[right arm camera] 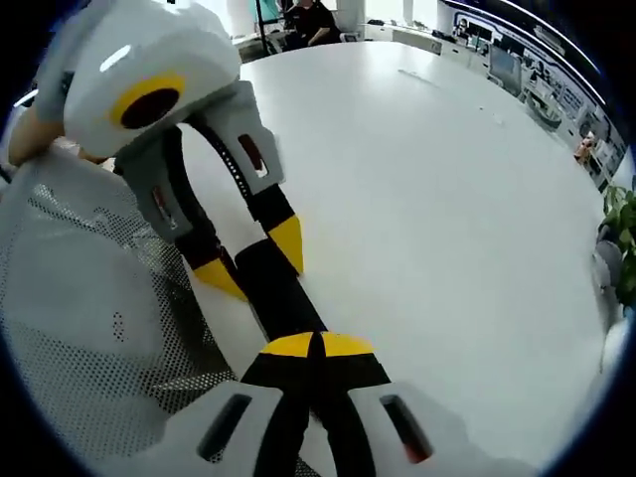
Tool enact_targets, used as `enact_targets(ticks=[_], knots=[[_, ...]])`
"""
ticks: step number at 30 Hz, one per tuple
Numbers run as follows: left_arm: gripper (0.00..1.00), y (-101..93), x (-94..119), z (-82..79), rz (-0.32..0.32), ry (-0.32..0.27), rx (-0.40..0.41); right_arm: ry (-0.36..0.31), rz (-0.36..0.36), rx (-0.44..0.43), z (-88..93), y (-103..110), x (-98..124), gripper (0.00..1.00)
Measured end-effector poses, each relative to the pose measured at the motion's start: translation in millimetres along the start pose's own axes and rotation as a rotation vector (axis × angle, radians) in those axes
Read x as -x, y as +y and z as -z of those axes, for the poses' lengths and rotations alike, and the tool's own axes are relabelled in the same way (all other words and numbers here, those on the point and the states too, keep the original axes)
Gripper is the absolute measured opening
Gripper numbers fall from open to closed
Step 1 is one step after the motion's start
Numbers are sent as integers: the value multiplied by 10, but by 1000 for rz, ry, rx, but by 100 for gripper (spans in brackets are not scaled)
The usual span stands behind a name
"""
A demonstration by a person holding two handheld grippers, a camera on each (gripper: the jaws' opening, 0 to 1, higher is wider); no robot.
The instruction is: Press the specified remote control buttons in sequence, fully releasing each button before pressing the next.
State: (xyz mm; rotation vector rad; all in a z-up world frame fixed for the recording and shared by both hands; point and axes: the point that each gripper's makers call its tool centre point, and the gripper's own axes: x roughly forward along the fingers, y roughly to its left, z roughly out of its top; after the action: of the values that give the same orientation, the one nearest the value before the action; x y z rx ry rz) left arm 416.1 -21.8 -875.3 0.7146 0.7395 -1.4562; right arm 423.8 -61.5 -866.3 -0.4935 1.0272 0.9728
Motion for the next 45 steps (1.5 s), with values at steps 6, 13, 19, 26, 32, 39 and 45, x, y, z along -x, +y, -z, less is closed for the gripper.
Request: enact_targets(ticks=[6, 13, 19, 26, 32, 39, 45], knots=[[24, 4, 0, -1, 0, 0, 2, 32, 15, 70, 0, 42, -4, 0], [24, 3, 3, 1, -1, -2, 5, 41, 35, 131, -30, 72, -20, 0], [24, 3, 2, 4, -1, -2, 7, 46, 43, 153, -16, 55, -28, 0], [24, 7, -2, 0, -2, -5, 8, 33, 40, 156, -18, 35, -28, 0], [24, 12, -1, -5, -4, -10, 17, 3, 28, 105, -27, 17, -25, 0], [24, 14, -1, -8, -5, -12, 34, 3, 23, 76, -24, 27, -9, 0], [24, 103, 14, 1, -33, -31, 102, 14, 30, 80, -1, 4, 11, 0]])
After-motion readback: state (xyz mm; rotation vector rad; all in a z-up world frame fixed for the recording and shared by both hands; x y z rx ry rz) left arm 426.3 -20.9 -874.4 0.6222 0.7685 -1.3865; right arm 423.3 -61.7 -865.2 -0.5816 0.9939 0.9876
